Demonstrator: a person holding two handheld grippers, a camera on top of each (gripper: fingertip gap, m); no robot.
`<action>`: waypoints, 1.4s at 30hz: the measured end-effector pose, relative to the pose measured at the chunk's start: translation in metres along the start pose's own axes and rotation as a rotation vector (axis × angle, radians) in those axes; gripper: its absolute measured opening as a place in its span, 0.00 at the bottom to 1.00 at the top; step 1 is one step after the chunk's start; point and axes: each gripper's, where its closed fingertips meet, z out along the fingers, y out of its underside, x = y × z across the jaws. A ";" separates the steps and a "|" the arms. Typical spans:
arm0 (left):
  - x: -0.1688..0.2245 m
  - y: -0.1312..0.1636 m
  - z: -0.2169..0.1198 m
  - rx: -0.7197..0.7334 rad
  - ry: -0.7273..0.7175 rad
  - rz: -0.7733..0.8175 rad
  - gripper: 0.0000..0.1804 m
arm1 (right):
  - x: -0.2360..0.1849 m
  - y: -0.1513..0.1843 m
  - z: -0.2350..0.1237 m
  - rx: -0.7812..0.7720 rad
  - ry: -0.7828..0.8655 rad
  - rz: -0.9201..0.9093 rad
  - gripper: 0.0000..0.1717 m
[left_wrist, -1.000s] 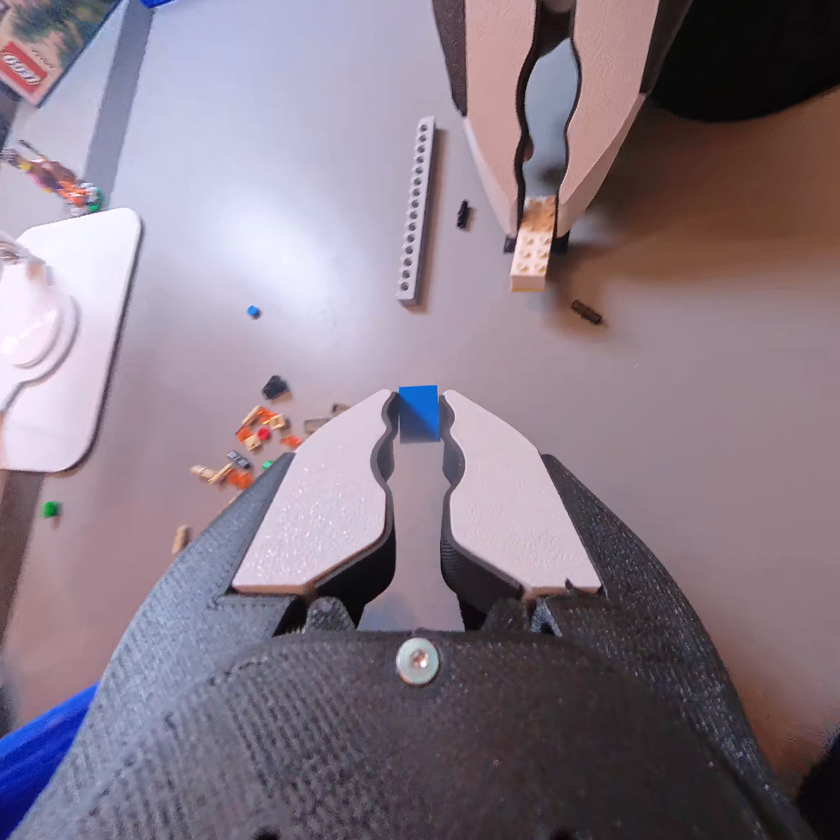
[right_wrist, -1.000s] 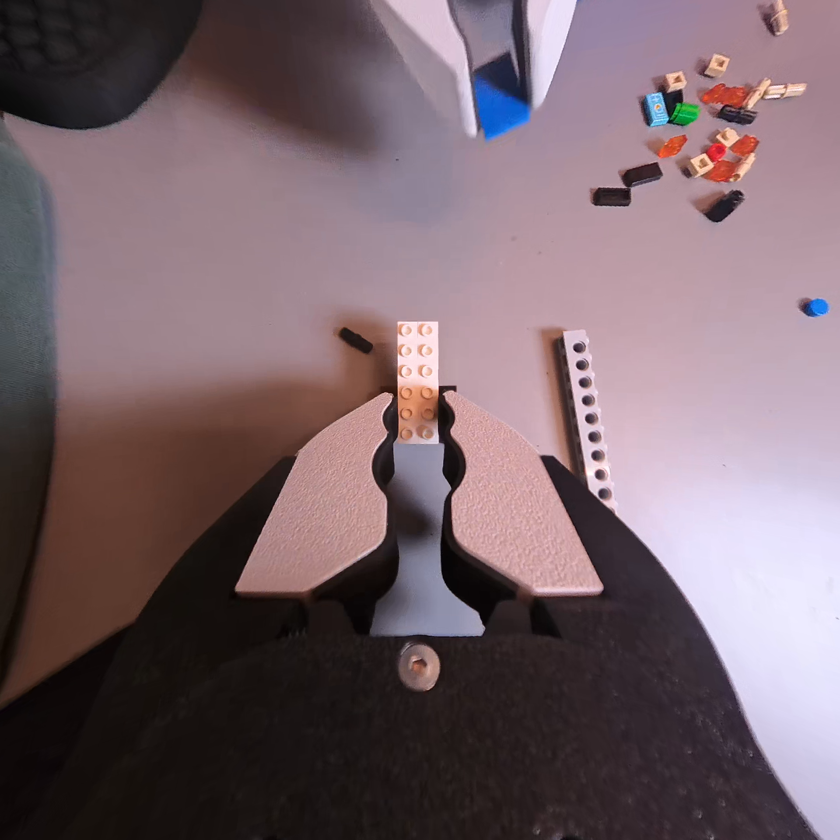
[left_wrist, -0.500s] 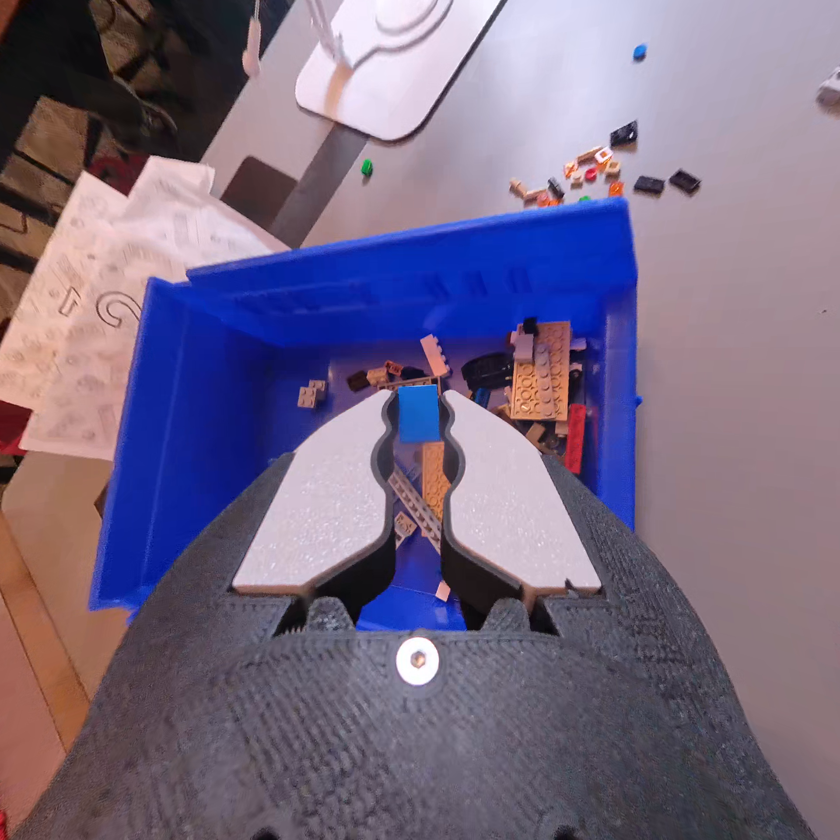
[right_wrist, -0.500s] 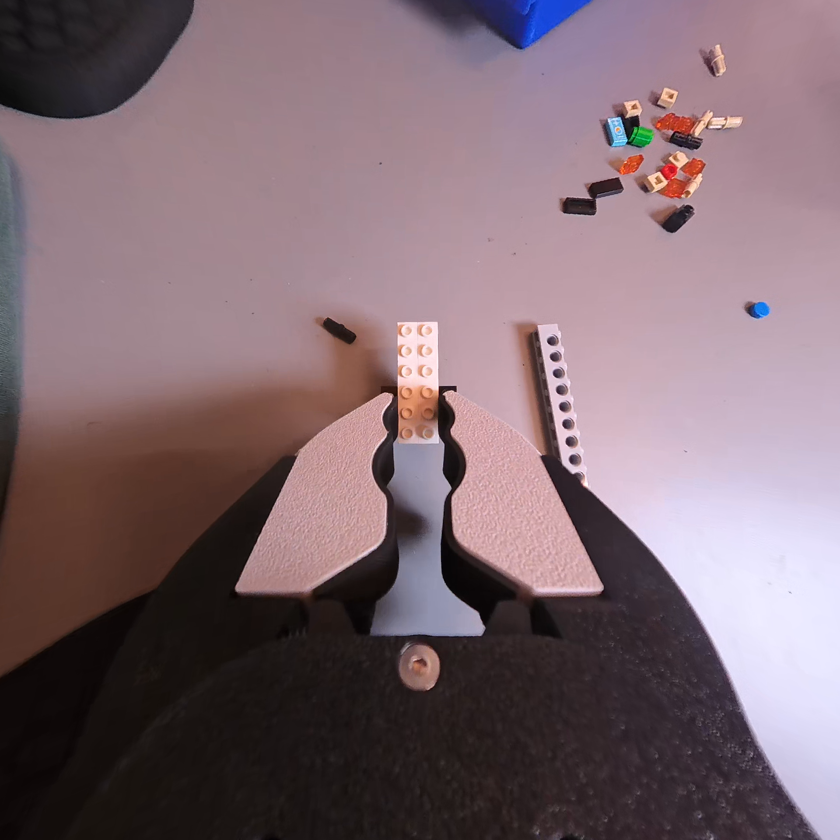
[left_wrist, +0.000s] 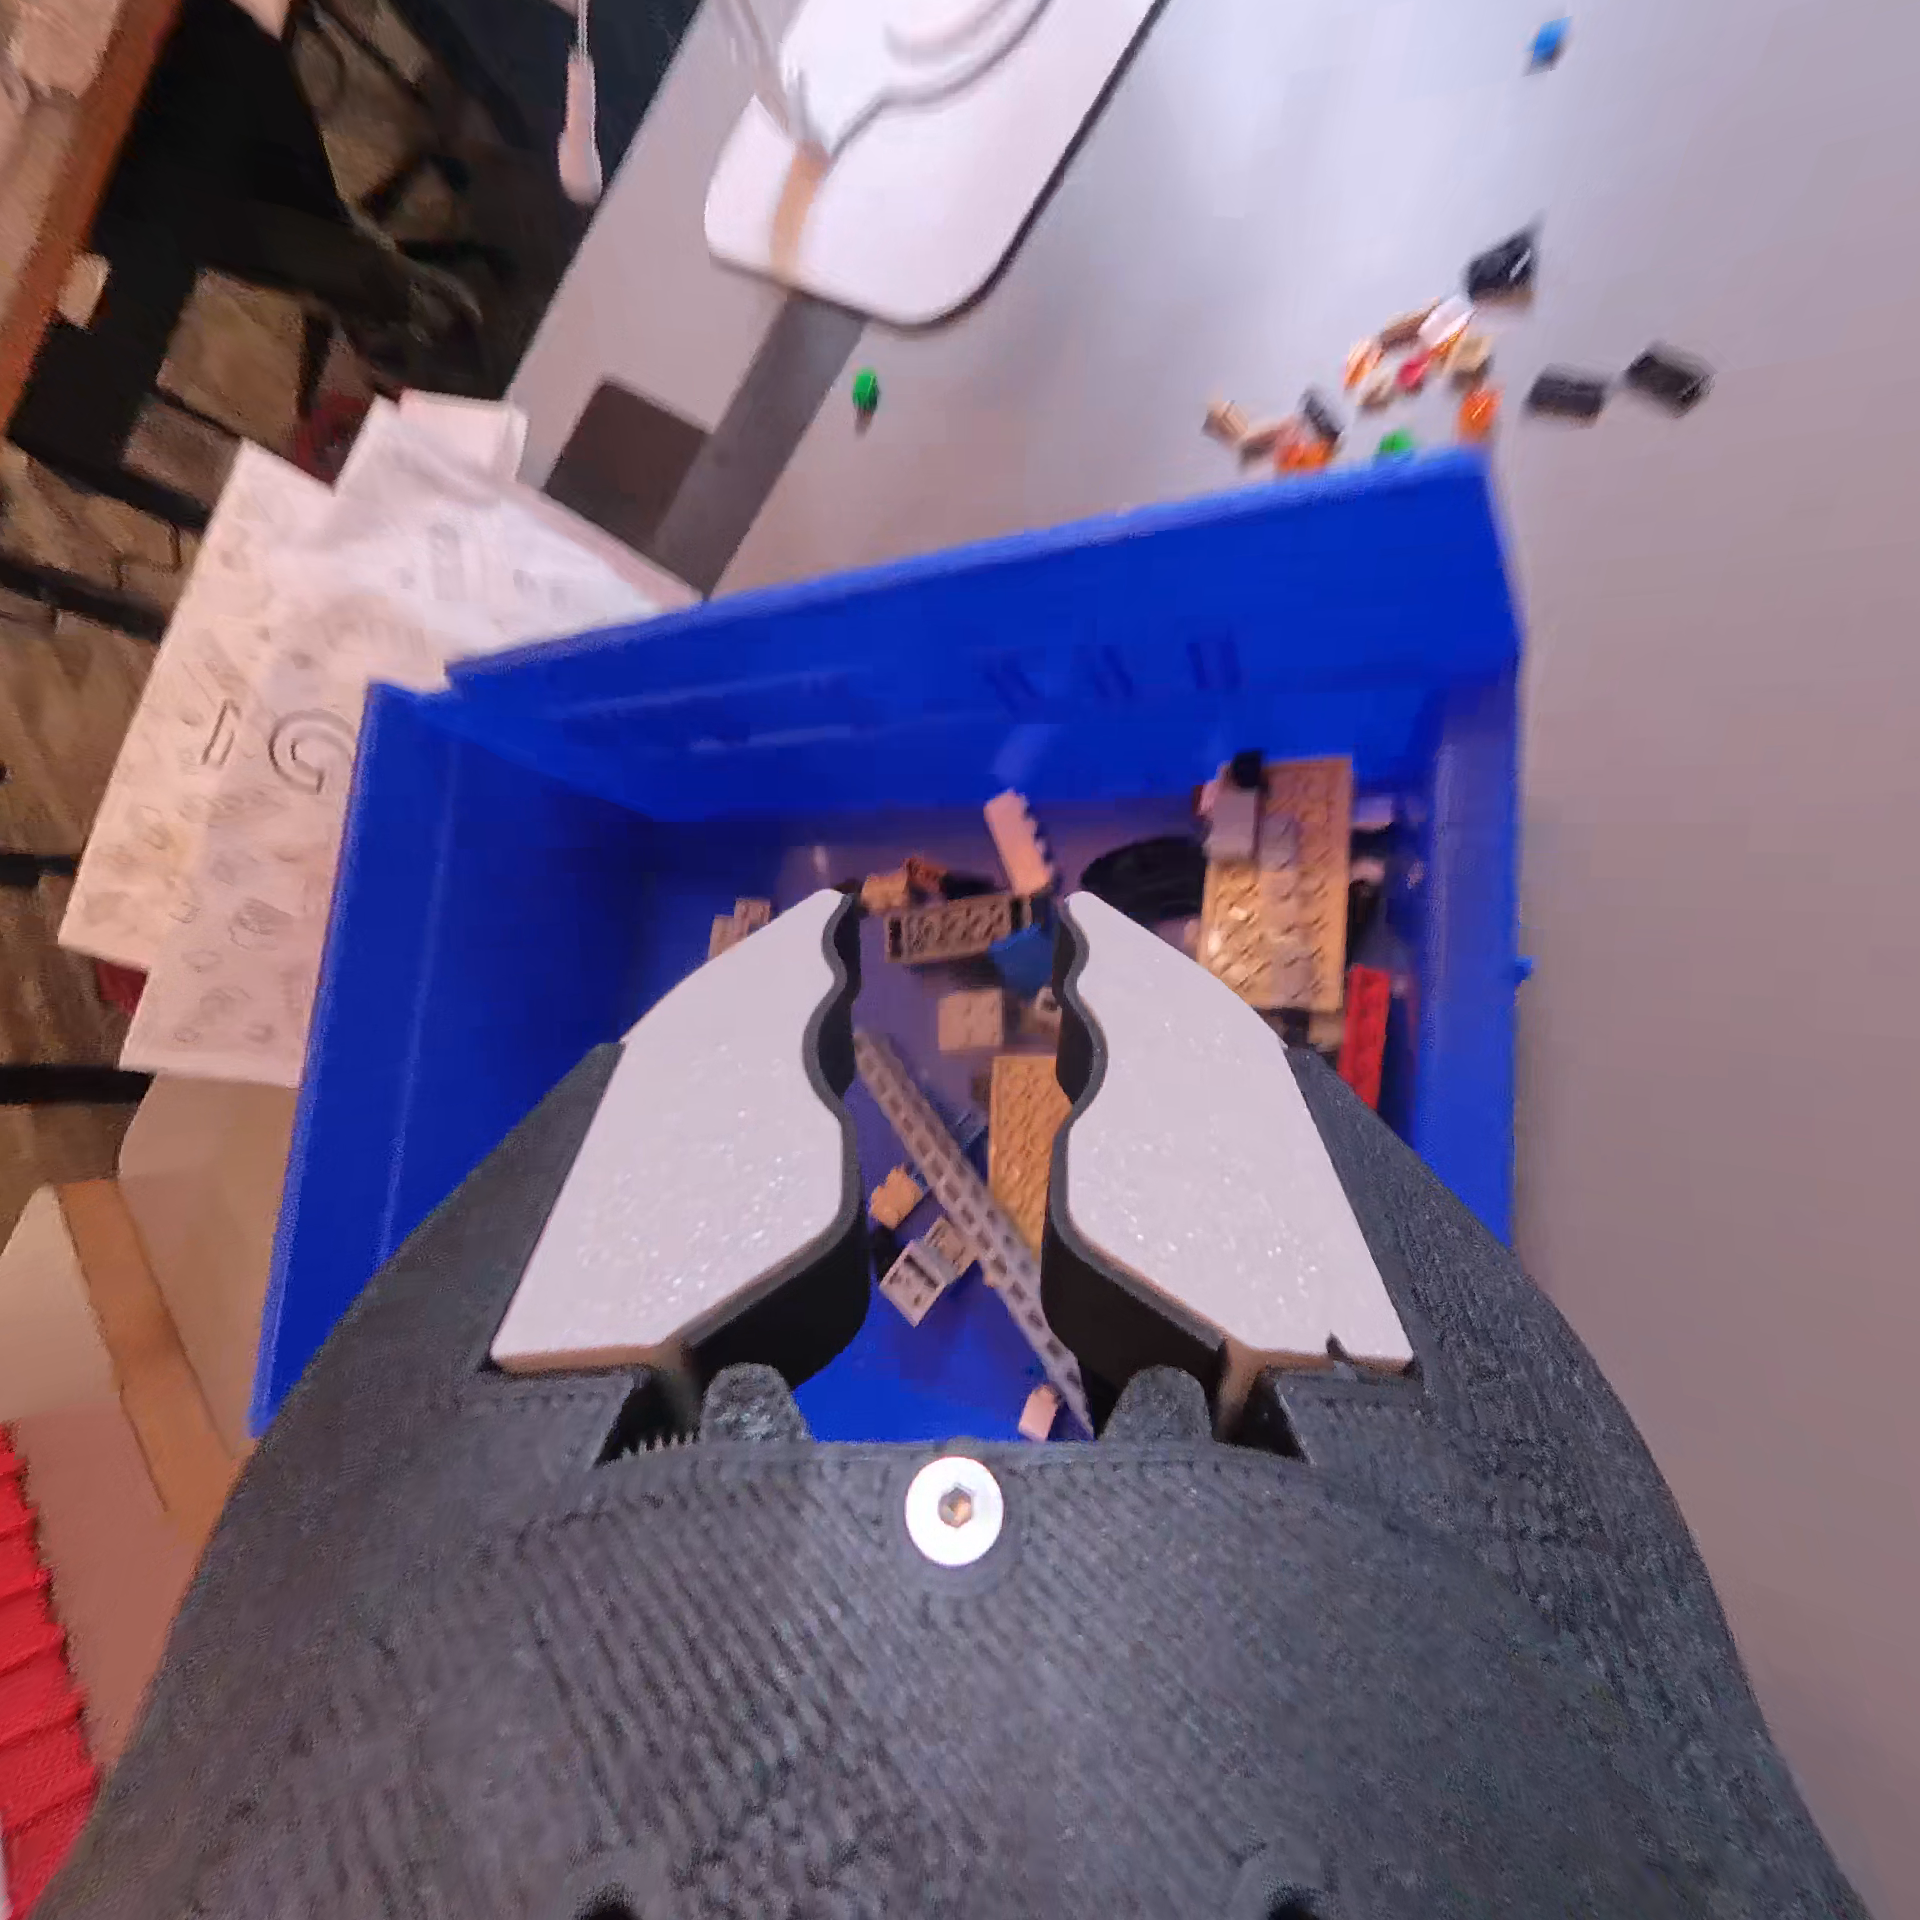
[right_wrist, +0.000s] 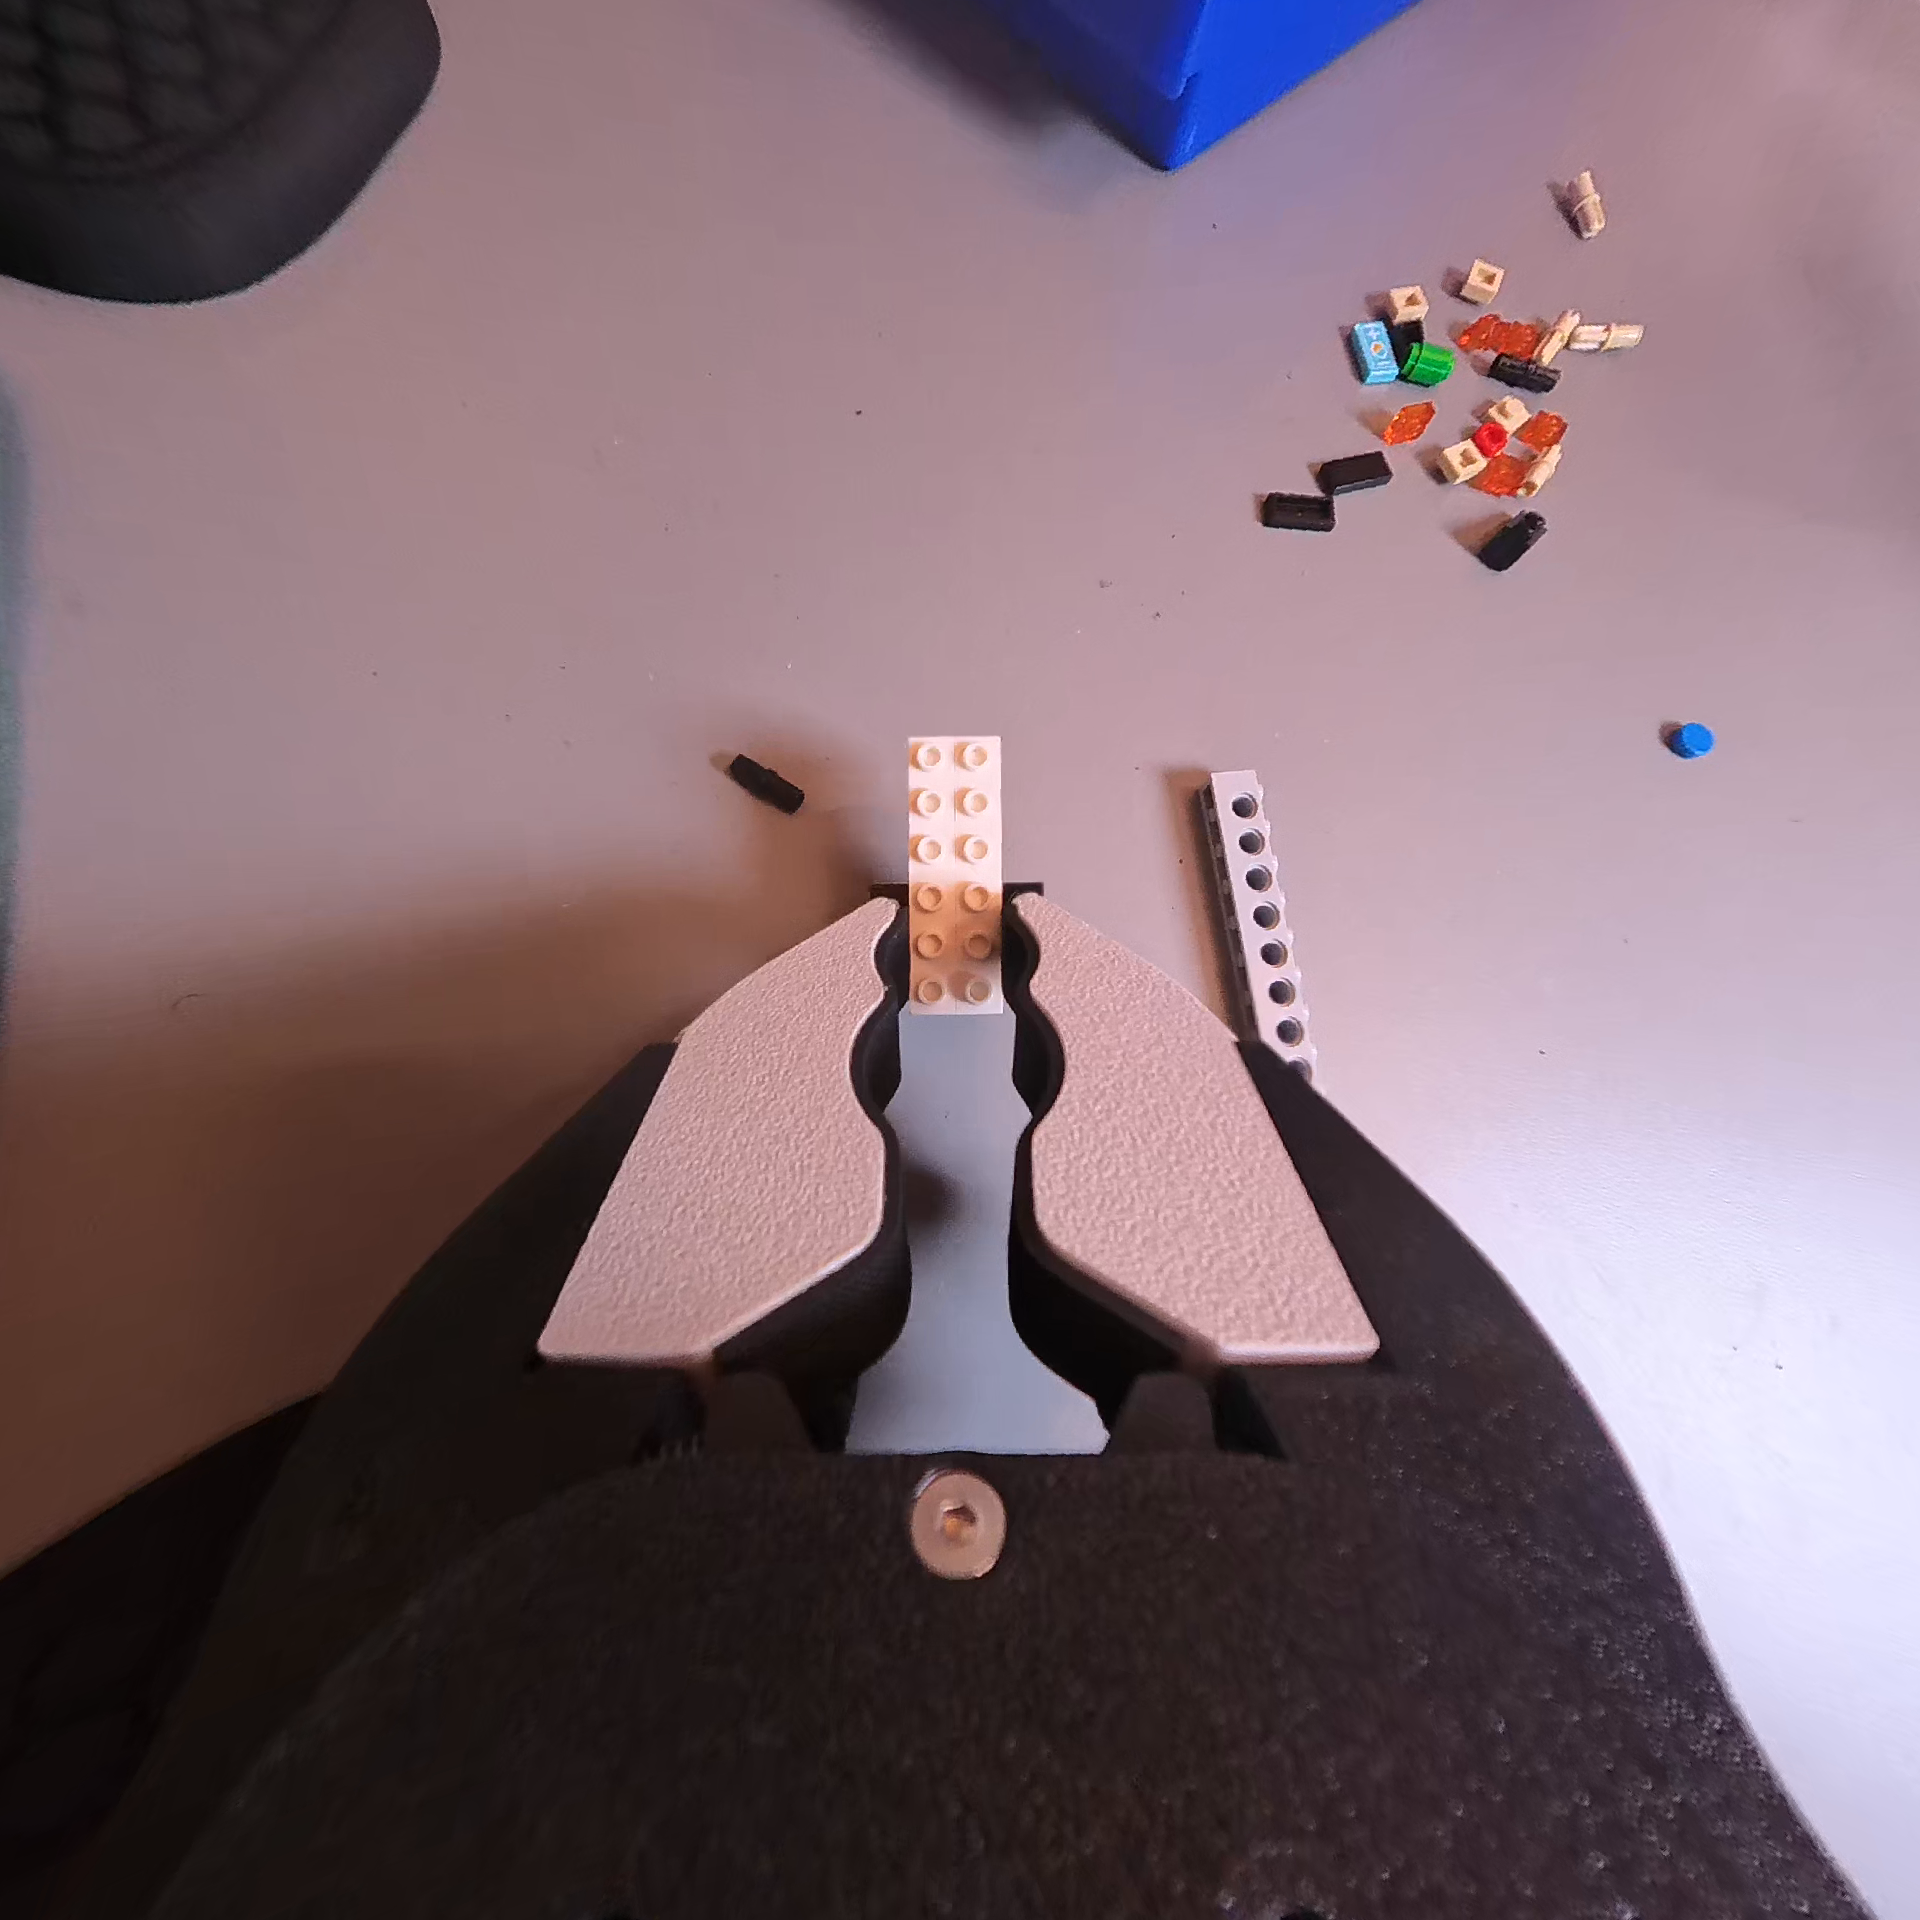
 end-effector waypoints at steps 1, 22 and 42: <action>0.009 -0.013 -0.004 0.055 0.033 0.000 0.19 | 0.001 -0.003 -0.001 0.020 0.009 -0.004 0.10; 0.241 -0.146 0.013 0.591 0.580 0.208 0.13 | -0.001 -0.049 -0.014 0.318 0.250 -0.311 0.10; 0.267 -0.137 -0.013 0.862 0.349 0.725 0.10 | -0.025 -0.049 -0.026 0.426 -0.429 0.260 0.09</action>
